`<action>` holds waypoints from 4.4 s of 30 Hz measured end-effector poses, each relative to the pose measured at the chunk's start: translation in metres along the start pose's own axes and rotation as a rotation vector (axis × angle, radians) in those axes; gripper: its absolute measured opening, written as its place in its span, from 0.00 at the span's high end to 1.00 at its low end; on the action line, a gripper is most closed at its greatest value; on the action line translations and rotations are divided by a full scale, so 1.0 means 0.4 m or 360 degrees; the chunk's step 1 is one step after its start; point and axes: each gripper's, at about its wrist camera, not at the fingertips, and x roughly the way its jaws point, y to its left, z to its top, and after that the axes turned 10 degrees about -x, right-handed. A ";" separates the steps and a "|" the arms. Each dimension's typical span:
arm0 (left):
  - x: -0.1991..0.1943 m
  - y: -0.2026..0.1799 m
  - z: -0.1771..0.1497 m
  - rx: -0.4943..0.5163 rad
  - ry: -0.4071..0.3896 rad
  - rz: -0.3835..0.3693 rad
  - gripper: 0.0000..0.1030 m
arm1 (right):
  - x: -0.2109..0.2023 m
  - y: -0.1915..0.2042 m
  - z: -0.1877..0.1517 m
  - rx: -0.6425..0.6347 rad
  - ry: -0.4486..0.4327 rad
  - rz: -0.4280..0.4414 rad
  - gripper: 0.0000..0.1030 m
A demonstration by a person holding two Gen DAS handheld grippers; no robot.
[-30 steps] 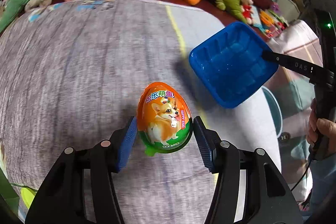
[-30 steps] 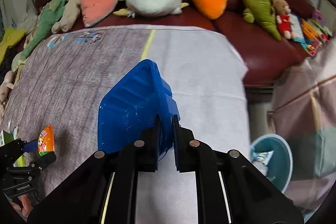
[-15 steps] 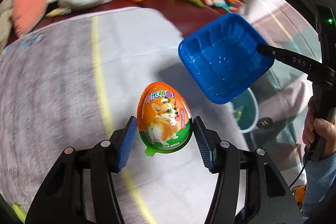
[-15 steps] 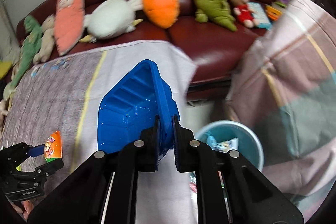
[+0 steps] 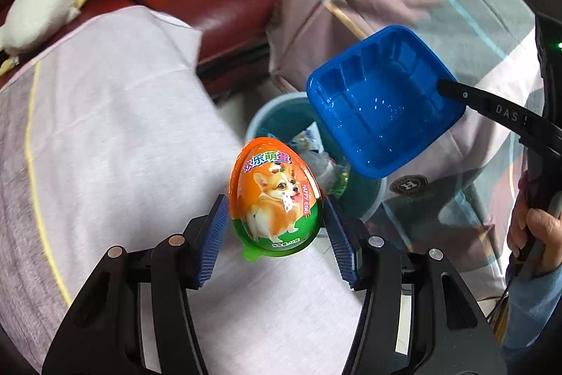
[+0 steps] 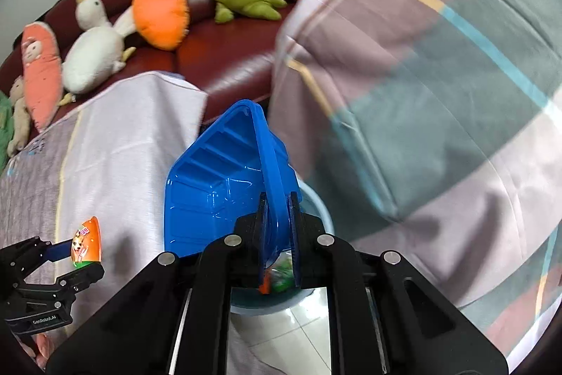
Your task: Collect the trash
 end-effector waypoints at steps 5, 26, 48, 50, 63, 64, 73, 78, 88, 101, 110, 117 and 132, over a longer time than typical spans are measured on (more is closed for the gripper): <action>0.054 -0.043 0.018 0.0027 0.0050 0.0018 0.45 | 0.044 -0.053 -0.032 0.0057 0.0048 0.0038 0.87; 0.195 -0.089 0.036 0.0059 0.0194 0.0082 0.45 | 0.087 -0.116 -0.063 0.0182 0.0097 0.0142 0.25; 0.215 -0.139 0.077 0.0097 0.0152 0.0066 0.11 | 0.110 -0.132 -0.056 0.0197 0.0160 0.0100 0.19; 0.207 -0.129 0.076 0.0080 0.0149 0.0075 0.10 | 0.111 -0.122 -0.055 0.0189 0.0164 0.0118 0.18; 0.098 -0.071 0.046 0.0001 0.0052 0.0139 0.04 | 0.061 -0.034 -0.061 0.0018 0.0186 0.0184 0.07; 0.086 -0.066 0.042 -0.0005 0.0042 0.0140 0.04 | 0.054 -0.022 -0.066 -0.0008 0.0194 0.0189 0.07; -0.048 -0.012 -0.013 -0.0065 -0.0086 0.0176 0.04 | -0.019 0.058 -0.115 -0.0107 0.0206 0.0150 0.07; -0.114 0.010 -0.052 -0.0093 -0.0150 0.0183 0.04 | -0.073 0.096 -0.146 -0.0149 0.0189 0.0112 0.07; -0.235 0.030 -0.143 -0.0131 -0.0261 0.0155 0.04 | -0.188 0.158 -0.219 -0.0215 0.0141 0.0059 0.07; -0.309 0.056 -0.251 -0.0178 -0.0326 0.0218 0.04 | -0.267 0.206 -0.300 -0.0270 0.0115 0.0087 0.07; -0.314 0.074 -0.284 -0.0199 -0.0333 0.0260 0.04 | -0.269 0.227 -0.325 -0.0294 0.0121 0.0103 0.07; -0.303 0.081 -0.287 -0.0201 -0.0333 0.0293 0.04 | -0.259 0.233 -0.326 -0.0305 0.0135 0.0099 0.07; -0.270 0.118 -0.288 -0.0241 -0.0303 0.0276 0.04 | -0.213 0.256 -0.315 -0.0321 0.0191 0.0117 0.07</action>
